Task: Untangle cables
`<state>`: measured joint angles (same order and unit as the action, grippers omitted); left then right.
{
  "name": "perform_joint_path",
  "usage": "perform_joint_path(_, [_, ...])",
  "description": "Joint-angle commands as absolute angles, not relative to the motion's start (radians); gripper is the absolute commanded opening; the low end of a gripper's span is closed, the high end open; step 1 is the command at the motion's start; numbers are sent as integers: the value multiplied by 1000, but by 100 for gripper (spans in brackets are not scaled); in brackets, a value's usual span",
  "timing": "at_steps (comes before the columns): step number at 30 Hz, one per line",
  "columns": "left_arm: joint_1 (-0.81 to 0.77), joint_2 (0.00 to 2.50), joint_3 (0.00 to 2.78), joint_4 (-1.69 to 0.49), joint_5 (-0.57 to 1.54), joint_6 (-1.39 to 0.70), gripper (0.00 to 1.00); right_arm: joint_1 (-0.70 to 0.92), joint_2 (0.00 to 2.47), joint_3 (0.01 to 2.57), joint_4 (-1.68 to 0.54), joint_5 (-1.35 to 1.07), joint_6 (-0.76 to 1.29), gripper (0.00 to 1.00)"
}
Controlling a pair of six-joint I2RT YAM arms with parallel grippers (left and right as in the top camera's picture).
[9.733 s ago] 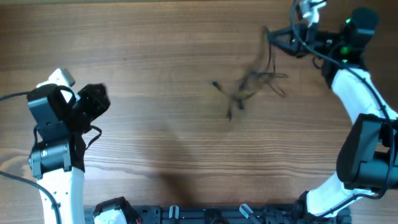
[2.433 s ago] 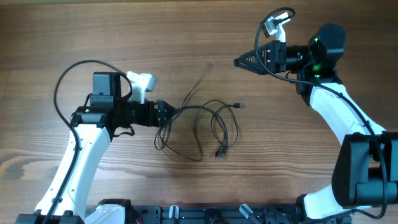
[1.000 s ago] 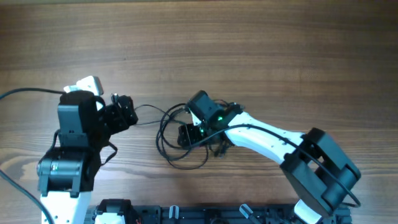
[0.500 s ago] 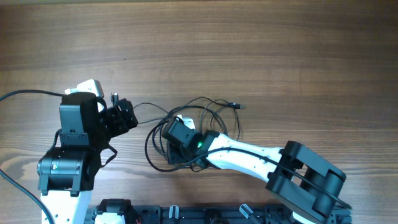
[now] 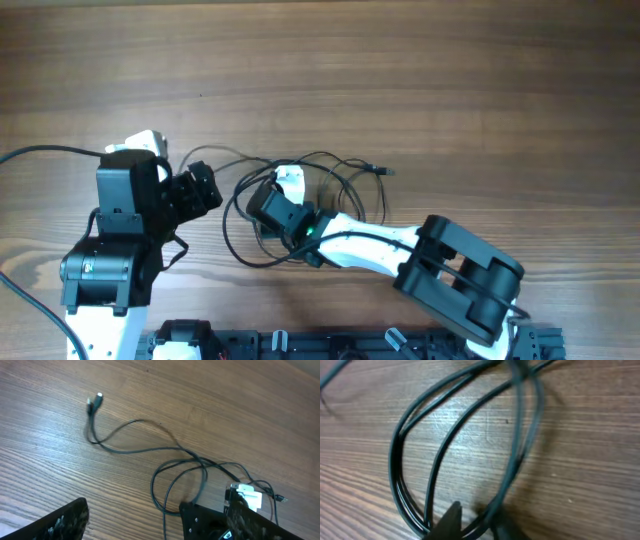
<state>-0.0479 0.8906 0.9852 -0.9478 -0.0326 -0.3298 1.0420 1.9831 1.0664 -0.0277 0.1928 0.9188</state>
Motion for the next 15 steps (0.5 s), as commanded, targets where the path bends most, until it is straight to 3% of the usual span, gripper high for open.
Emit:
perform_joint_path(1, [-49,891,1002,-949,-46,-314,90,1031,2051,1026,30,188,926,16])
perform_joint_path(3, [-49,891,1002,-949,-47,-314,90,1019,2048,1026,68,193,917,4])
perform_joint_path(6, [-49,891,1002,-949,-47,-314,90,969,2012,1027,60,202,876,4])
perform_joint_path(15, [-49,895,1002,-949,-26,-314,94,754,1506,1027,-101,184,143,4])
